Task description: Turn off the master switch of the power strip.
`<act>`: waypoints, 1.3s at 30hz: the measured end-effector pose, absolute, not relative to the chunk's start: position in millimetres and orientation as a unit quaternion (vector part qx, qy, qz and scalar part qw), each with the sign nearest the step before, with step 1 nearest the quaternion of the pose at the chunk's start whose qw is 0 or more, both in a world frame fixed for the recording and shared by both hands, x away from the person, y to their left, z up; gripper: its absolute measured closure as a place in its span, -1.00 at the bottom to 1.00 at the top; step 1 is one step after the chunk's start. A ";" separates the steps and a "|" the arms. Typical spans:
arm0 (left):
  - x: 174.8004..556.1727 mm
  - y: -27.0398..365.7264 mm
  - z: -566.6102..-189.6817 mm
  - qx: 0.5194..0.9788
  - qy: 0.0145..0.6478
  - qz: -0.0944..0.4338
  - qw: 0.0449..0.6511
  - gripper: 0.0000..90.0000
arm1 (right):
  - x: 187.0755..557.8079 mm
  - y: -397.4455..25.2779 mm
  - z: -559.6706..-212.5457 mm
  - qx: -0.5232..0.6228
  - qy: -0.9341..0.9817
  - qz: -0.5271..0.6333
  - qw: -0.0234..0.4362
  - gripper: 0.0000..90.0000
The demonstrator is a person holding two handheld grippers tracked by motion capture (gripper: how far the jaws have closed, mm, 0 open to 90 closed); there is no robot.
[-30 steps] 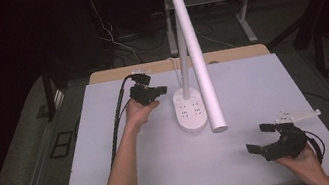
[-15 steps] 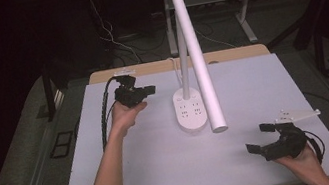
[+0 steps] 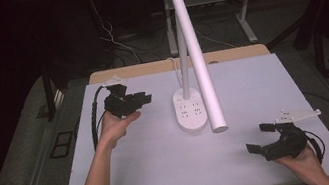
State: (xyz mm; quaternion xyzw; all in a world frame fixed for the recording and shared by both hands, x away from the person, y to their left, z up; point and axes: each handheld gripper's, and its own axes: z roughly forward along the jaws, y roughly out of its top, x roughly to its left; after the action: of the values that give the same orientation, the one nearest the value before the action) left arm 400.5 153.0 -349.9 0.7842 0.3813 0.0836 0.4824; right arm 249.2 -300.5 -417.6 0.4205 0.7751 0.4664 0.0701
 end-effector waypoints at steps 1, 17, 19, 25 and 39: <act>398.0 154.2 -349.9 0.784 0.380 0.087 0.483 0.29 | 249.2 -300.7 -417.4 0.420 0.776 0.466 0.070 -0.99; 359.5 170.2 -350.9 0.773 0.367 0.091 0.509 -0.72 | 248.4 -301.0 -416.4 0.421 0.775 0.466 0.070 -0.99; 354.9 172.9 -351.0 0.769 0.367 0.091 0.515 -0.82 | 248.3 -300.8 -416.5 0.421 0.775 0.467 0.071 -0.99; 341.0 178.0 -356.4 0.769 0.370 0.094 0.512 -1.00 | 248.6 -300.0 -416.8 0.418 0.776 0.466 0.073 -0.99; 311.3 186.2 -381.6 0.763 0.367 0.103 0.522 -1.00 | 248.1 -299.3 -416.5 0.418 0.778 0.464 0.073 -0.99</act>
State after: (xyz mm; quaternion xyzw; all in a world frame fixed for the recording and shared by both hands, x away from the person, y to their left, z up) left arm 311.3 186.2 -381.6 0.7633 0.3667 0.1033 0.5217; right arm 248.1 -299.3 -416.5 0.4176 0.7778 0.4640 0.0730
